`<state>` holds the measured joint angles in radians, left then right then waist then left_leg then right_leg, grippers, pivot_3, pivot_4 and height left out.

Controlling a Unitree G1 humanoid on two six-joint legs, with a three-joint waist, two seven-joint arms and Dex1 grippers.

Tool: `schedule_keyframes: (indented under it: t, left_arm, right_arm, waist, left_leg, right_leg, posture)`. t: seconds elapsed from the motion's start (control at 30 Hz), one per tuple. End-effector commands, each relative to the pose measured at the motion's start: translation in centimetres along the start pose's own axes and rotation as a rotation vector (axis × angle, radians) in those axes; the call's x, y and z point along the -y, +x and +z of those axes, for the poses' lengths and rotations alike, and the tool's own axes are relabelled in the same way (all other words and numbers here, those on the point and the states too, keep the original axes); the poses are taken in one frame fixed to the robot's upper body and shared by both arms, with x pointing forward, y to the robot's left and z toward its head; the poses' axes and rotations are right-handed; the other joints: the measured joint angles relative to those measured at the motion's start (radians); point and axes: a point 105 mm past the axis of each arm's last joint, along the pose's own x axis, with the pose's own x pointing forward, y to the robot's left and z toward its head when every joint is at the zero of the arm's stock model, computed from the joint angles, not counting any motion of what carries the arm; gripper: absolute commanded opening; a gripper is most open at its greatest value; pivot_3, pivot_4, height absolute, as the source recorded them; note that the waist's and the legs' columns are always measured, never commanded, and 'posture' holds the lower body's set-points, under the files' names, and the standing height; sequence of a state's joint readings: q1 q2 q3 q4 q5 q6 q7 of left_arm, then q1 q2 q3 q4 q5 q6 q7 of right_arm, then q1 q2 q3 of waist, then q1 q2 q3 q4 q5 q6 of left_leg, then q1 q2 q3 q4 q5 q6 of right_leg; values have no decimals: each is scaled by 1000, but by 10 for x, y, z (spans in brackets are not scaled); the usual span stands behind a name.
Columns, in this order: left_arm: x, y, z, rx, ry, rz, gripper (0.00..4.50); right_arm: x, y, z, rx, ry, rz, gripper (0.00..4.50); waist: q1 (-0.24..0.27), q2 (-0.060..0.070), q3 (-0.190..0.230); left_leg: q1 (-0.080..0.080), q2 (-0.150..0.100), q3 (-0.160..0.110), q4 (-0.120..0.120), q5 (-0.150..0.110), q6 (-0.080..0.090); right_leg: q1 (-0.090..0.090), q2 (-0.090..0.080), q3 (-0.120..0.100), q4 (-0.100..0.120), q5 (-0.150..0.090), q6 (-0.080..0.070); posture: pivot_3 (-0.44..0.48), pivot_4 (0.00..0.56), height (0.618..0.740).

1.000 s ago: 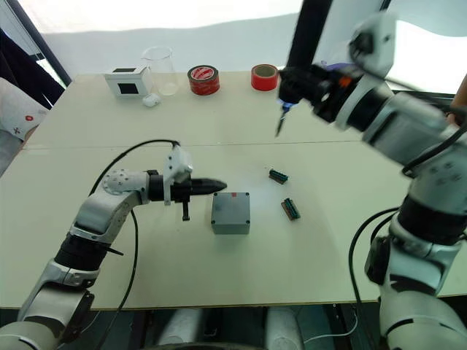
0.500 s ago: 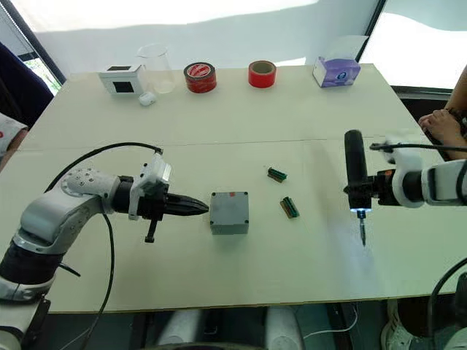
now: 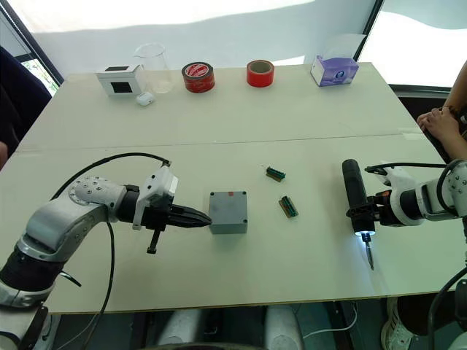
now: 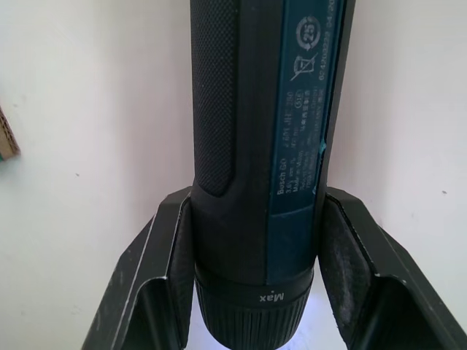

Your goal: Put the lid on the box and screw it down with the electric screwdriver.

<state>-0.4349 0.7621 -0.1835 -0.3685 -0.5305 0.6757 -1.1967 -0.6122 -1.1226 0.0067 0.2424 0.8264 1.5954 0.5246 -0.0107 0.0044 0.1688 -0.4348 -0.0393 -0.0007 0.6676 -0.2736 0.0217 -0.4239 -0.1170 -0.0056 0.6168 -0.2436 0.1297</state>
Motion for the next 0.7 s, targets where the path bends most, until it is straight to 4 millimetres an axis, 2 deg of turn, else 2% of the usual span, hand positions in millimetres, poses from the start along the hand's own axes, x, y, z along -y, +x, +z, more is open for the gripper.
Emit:
schedule_keyframes:
  t: [0.03,0.13,0.23,0.3,0.33,0.37,0.47,0.57,0.63,0.7]
  left_arm:
    - [-2,-6,7,-2,51,23,0]
    - [-5,-10,7,-8,53,43,0]
    - [-10,-16,7,-9,53,72,0]
    - [-20,-26,9,-4,51,142,0]
    - [-28,-33,9,-5,48,195,0]
    - [-33,-40,8,-12,40,240,0]
    - [-41,-49,4,-25,32,306,0]
    - [-43,-49,-2,-55,34,329,0]
    - [-46,-44,-15,-136,66,349,0]
    - [-48,-37,-24,-189,84,344,0]
  right_arm:
    - [4,-7,6,19,-28,-31,3429]
    - [5,-7,8,16,-47,-39,4437]
    - [6,-8,11,28,-85,-54,4479]
    - [0,-19,30,132,-217,-64,4479]
    - [-13,-30,49,224,-306,-35,4479]
    - [-34,-44,68,329,-380,33,4479]
    - [-76,-67,85,467,-577,137,4479]
    - [-114,-65,64,453,-800,259,4479]
    - [-146,-46,28,382,-981,381,4479]
    - [-160,-28,-1,319,-1073,443,4479]
  waist:
    - [0,0,0]
    - [1,-1,0]
    - [2,-2,0]
    - [1,-2,0]
    - [1,-1,0]
    - [-1,-1,0]
    - [-8,2,2]
    - [0,0,2]
    - [11,-2,1]
    - [18,-2,1]
  left_leg:
    - [0,0,0,0,0,0]
    - [1,0,-1,1,0,0]
    - [1,0,-1,1,0,0]
    - [1,0,-1,2,0,0]
    - [1,-1,-1,2,0,0]
    - [1,-1,-1,2,0,0]
    - [1,0,0,1,1,-1]
    - [1,2,-2,0,1,-2]
    - [1,2,-3,0,1,-2]
    - [1,1,-2,1,1,-2]
  right_leg:
    - [0,0,0,0,0,0]
    - [1,0,0,0,0,0]
    - [3,0,0,0,0,0]
    - [3,0,0,0,0,0]
    - [2,0,0,0,0,1]
    - [2,0,0,1,0,1]
    - [-1,0,1,2,0,1]
    - [-1,3,0,2,0,1]
    - [0,3,0,2,0,1]
    - [1,2,0,2,0,1]
  posture:
    - [0,150,740]
    - [0,150,740]
    - [0,150,740]
    - [0,150,740]
    - [0,150,740]
    - [0,150,740]
    - [0,150,740]
    - [0,150,740]
    - [0,150,740]
    - [0,150,740]
